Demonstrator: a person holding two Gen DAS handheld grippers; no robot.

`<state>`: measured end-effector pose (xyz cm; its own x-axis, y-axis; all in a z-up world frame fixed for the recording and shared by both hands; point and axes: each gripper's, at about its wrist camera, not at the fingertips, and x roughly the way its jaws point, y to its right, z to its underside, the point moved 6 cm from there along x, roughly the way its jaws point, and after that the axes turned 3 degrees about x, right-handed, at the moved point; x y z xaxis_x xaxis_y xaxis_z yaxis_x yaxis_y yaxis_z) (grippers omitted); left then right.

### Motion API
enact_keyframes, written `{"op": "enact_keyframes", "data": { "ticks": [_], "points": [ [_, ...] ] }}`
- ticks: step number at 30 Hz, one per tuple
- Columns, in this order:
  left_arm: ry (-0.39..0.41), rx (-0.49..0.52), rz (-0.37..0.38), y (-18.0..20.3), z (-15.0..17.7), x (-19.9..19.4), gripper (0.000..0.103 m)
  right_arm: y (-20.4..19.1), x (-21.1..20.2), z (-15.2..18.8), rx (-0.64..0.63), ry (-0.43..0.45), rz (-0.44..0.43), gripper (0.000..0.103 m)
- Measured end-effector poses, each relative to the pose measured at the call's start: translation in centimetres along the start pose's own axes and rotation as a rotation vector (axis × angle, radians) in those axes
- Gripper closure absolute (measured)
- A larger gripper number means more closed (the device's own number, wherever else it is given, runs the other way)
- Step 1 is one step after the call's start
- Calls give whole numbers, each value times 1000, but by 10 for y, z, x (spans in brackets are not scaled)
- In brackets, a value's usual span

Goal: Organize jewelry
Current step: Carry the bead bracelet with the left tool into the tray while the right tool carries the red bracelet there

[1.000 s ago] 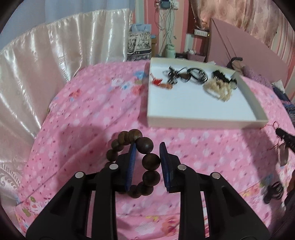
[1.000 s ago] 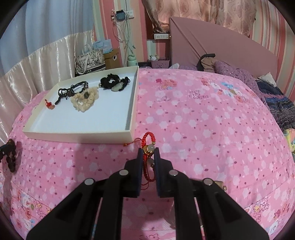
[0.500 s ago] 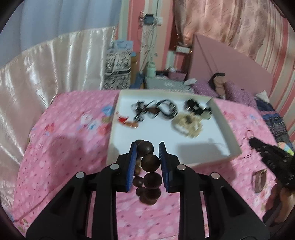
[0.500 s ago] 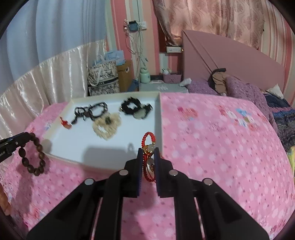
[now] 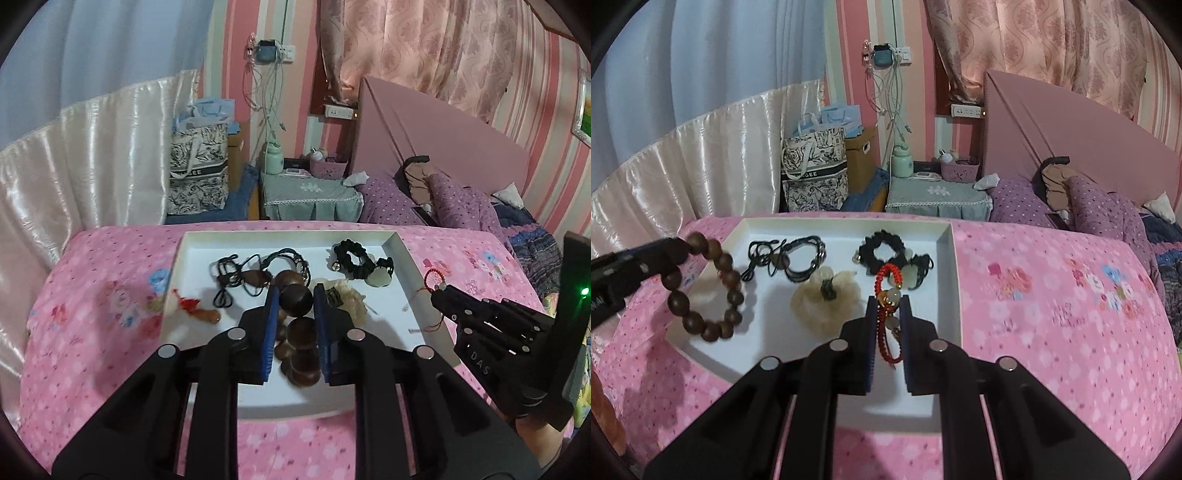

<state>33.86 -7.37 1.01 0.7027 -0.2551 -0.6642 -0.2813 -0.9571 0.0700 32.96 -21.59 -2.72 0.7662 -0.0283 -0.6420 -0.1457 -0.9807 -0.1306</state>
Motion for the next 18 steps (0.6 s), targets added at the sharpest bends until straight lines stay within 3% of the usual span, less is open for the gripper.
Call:
{"op": "enact_keyframes", "data": {
  "ticks": [8, 18],
  "points": [
    [-80, 9, -32, -7, 7, 59, 85, 9, 38, -2, 6, -29, 14, 92],
    [-123, 1, -151, -39, 18, 95, 85, 14, 68, 11, 4, -65, 59, 91]
  ]
}}
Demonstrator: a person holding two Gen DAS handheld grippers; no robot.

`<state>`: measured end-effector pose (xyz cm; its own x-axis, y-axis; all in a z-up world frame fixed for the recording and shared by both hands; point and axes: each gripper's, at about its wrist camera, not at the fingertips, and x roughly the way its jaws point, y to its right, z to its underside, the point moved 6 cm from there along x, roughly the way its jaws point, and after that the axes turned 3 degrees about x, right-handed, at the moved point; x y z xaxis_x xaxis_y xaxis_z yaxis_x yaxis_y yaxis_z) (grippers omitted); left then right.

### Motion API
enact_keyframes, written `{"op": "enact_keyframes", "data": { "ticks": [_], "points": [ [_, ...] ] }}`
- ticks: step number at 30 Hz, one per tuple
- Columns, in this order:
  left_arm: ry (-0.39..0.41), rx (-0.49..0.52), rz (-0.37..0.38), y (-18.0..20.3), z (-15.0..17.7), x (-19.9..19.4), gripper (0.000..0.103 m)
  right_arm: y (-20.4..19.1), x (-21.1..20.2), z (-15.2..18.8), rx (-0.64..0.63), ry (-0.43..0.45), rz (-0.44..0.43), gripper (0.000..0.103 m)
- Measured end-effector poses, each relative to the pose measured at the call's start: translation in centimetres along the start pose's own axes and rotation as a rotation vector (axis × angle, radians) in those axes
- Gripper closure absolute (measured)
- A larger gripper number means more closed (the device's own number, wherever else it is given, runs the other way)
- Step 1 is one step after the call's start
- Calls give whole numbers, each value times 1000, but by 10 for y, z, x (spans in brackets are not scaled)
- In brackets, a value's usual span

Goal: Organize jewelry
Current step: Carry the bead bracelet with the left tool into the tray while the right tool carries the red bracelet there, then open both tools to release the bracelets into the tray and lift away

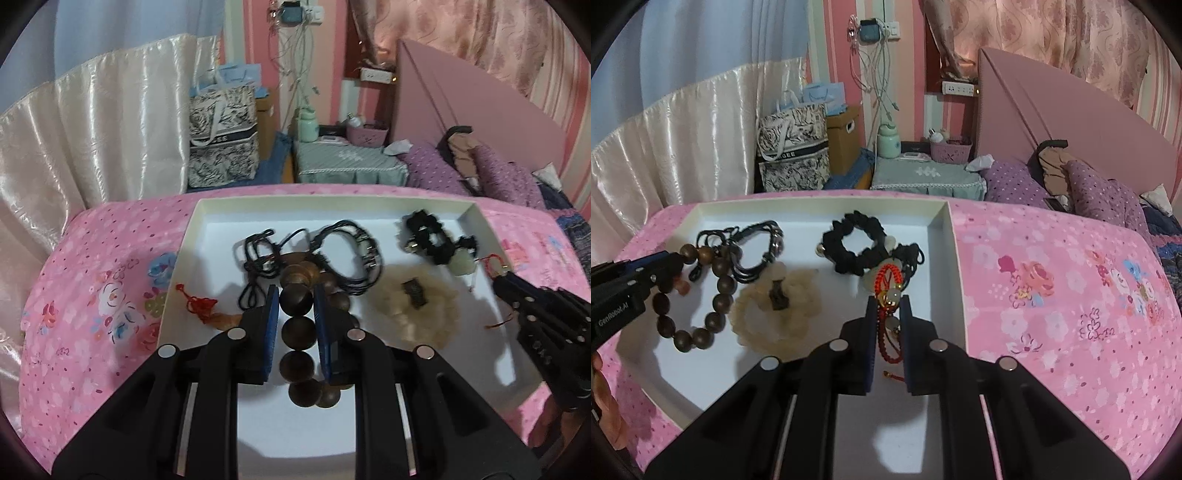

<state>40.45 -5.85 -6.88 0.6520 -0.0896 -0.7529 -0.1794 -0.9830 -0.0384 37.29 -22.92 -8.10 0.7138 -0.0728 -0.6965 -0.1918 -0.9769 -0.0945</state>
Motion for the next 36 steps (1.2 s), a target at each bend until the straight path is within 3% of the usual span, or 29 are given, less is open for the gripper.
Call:
{"op": "enact_keyframes", "data": {
  "ticks": [14, 23, 31, 34, 36],
  "points": [
    [-67, -12, -21, -11, 13, 24, 86, 0, 11, 7, 12, -15, 8, 91],
    [-60, -34, -34, -28, 16, 22, 85, -4, 16, 12, 7, -37, -5, 91],
    [-57, 2, -59, -15, 16, 22, 84, -3, 19, 15, 14, -40, -17, 91],
    [-56, 4, -62, -15, 17, 21, 76, -5, 20, 16, -11, -35, -2, 91],
    [-43, 11, -66, -13, 15, 17, 63, -6, 20, 17, -11, -39, -10, 90]
  ]
}}
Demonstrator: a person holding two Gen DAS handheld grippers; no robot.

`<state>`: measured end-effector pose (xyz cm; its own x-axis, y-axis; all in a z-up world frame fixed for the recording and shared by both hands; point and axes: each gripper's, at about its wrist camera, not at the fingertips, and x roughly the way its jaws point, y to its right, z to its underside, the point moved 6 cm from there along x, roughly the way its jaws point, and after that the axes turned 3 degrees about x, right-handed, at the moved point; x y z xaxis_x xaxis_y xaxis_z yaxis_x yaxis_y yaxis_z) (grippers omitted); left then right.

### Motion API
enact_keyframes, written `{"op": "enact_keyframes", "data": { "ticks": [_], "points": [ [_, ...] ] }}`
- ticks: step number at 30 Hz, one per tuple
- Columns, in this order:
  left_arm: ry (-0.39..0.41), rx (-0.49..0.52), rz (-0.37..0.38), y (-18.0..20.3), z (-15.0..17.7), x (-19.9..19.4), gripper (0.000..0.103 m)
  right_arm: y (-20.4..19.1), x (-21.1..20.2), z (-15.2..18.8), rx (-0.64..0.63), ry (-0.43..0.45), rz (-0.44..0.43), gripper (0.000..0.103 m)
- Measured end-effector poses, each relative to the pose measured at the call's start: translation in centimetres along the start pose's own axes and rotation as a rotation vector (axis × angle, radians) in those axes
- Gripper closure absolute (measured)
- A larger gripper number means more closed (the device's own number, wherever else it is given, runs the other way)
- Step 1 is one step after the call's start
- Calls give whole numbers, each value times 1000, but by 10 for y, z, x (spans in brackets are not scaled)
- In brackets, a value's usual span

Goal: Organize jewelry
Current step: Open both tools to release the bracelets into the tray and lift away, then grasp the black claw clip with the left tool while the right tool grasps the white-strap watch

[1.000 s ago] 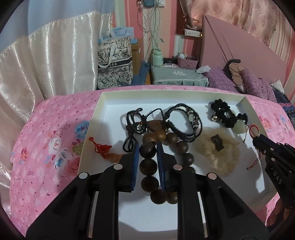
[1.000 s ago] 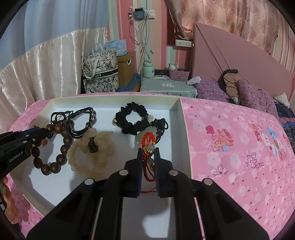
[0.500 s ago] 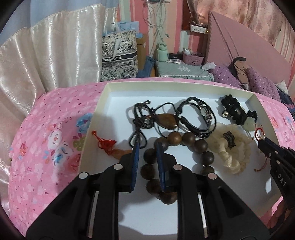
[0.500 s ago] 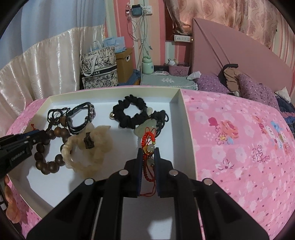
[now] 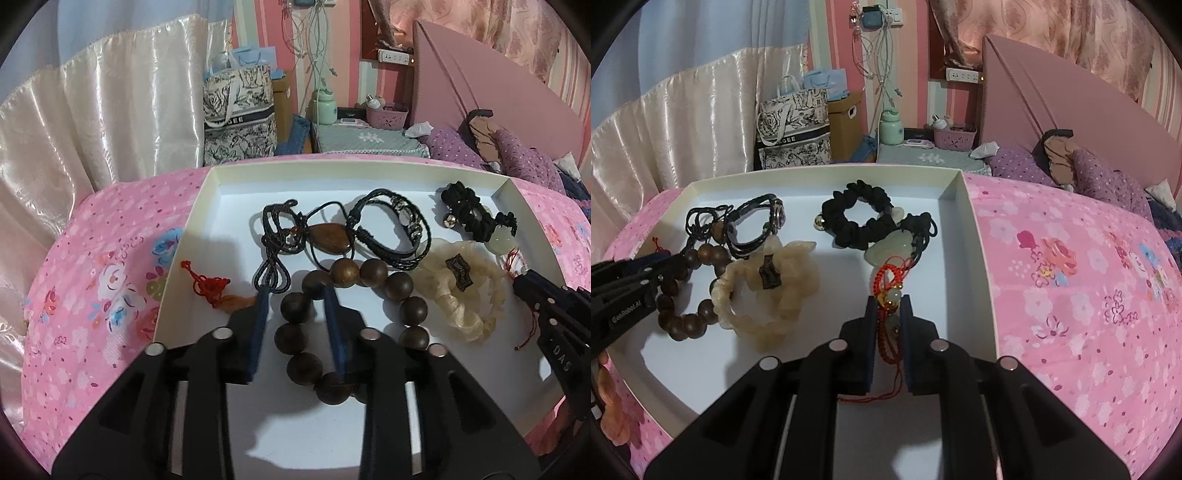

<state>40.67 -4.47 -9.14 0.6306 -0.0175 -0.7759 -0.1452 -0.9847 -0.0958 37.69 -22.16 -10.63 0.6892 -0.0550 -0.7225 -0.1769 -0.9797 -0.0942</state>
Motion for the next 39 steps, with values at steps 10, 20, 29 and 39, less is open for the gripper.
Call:
{"op": "enact_keyframes", "data": {
  "ticks": [10, 20, 29, 39],
  "points": [
    [105, -11, 24, 13, -8, -70, 14, 6, -57, -4, 17, 52, -59, 44],
    [96, -45, 85, 25, 43, -142, 3, 48, -126, 22, -1, 47, 58, 40],
    [-48, -18, 112, 56, 97, -161, 3, 75, -145, 54, -63, -45, 170, 40],
    [-122, 12, 266, 100, 153, -189, 3, 99, -167, 86, -91, -140, 254, 40]
  ]
}}
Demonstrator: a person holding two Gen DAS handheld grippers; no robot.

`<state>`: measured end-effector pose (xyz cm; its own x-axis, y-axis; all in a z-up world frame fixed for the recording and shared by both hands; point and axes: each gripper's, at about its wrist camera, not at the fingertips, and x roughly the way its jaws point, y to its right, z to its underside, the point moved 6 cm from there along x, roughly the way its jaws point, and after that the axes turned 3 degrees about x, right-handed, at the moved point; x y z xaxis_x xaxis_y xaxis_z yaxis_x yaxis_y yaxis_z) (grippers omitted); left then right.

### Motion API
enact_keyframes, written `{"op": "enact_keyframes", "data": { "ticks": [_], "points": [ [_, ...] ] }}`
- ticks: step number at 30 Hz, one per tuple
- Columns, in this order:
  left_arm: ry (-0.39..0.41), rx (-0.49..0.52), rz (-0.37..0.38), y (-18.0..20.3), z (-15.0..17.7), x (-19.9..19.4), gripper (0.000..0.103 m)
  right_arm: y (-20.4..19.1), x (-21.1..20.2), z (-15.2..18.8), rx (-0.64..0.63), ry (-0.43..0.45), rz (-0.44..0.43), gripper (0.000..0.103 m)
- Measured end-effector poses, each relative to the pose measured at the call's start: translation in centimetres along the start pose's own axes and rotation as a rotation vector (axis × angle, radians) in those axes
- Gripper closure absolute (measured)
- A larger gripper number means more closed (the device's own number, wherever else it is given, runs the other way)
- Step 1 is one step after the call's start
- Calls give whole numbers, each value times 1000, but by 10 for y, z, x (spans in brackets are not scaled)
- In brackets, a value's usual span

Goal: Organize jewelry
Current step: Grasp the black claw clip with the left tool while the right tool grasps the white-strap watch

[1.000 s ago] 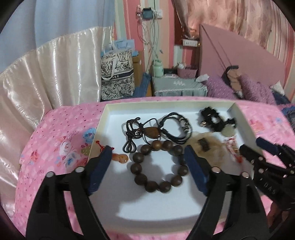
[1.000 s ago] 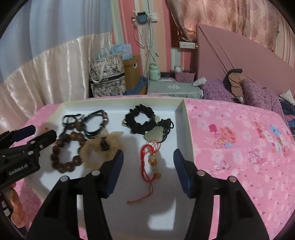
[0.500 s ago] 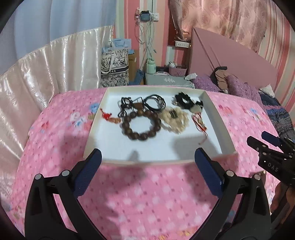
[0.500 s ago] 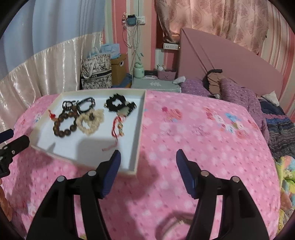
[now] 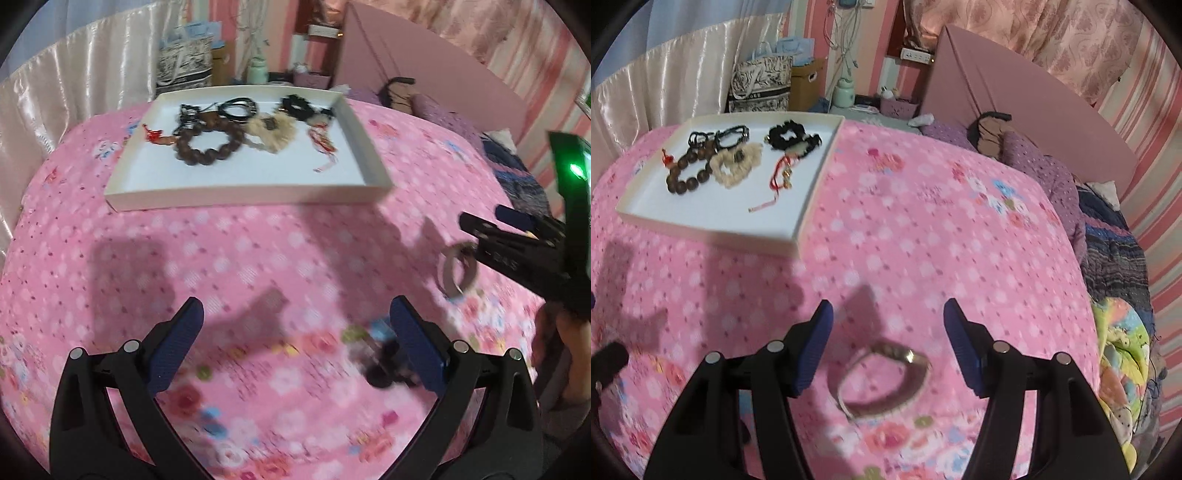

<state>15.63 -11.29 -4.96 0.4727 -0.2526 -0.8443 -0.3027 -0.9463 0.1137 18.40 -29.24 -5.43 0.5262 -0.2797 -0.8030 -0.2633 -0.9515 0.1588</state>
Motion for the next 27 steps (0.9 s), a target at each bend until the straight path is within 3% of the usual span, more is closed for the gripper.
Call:
{"op": "enact_keyframes", "data": {
  "ticks": [11, 13, 21, 27],
  "points": [
    [-62, 85, 40, 37, 35, 2, 3, 31, 13, 37, 60, -97, 26, 45],
    [-72, 101, 30, 40, 36, 5, 3, 33, 15, 41, 60, -115, 23, 51],
    [-83, 180, -66, 51, 41, 6, 4, 32, 30, 55, 38, -194, 16, 57],
    [-115, 209, -73, 60, 43, 21, 5, 31, 42, 55, 36, -223, 6, 65]
  ]
}}
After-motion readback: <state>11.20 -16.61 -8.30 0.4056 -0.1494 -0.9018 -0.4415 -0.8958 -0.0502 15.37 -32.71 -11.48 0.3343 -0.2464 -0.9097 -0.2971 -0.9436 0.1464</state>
